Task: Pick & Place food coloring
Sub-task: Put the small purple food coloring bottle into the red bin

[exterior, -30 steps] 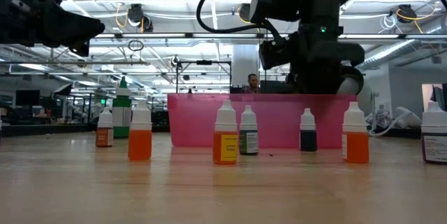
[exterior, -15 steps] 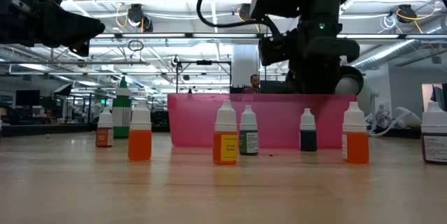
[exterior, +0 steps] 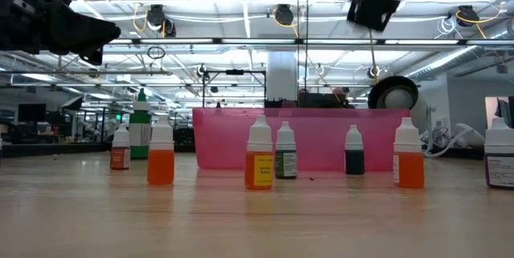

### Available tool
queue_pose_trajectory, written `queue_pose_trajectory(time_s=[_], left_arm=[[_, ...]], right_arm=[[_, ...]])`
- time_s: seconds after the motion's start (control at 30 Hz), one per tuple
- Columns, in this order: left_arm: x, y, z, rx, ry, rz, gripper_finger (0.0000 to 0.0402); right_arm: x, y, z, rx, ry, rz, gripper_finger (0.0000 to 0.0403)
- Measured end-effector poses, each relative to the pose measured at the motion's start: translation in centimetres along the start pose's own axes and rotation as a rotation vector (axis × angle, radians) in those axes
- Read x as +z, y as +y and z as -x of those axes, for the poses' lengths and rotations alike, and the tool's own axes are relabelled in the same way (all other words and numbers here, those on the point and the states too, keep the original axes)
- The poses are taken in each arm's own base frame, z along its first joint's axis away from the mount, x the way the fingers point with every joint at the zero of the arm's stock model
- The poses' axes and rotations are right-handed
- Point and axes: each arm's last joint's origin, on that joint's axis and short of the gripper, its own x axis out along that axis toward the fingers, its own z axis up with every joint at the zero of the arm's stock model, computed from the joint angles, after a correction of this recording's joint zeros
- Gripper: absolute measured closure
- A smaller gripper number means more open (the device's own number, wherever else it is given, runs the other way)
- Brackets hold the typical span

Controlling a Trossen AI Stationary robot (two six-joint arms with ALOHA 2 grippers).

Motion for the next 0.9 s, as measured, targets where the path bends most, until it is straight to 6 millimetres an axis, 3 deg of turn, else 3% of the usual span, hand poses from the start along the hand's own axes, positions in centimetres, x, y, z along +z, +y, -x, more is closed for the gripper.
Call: queue_pose_trajectory(time_s=[0.17,0.3,0.37,0.47,0.57,0.73,0.9], left_arm=[[0.0,0.0,0.0,0.0,0.0,0.0,0.0341],[0.0,0.0,0.0,0.0,0.0,0.0,0.0341],[0.0,0.0,0.0,0.0,0.0,0.0,0.0341],[0.0,0.0,0.0,0.0,0.0,0.0,0.0341],[0.0,0.0,0.0,0.0,-0.001,0.0,0.0341],[0.0,0.0,0.0,0.0,0.0,0.0,0.0341],[0.0,0.0,0.0,0.0,0.0,0.0,0.0341]], right_arm=[[-1.5,4.4,2.2,0.318,-0.159,0.129,0.0315],[-3.4,7.6,2.3,0.726,-0.307,0.332,0.0315],[-4.1,8.5,2.1,0.798,-0.397,0.343,0.0317],[-4.7,9.1,0.9,0.702,-0.41,0.249,0.0324],[-4.7,10.9,-0.4,0.63,-0.31,0.211,0.0334],[-3.1,16.2,0.6,0.595,-0.19,0.246,0.0357],[-3.4,17.7,0.7,0.329,-0.032,0.112,0.0385]])
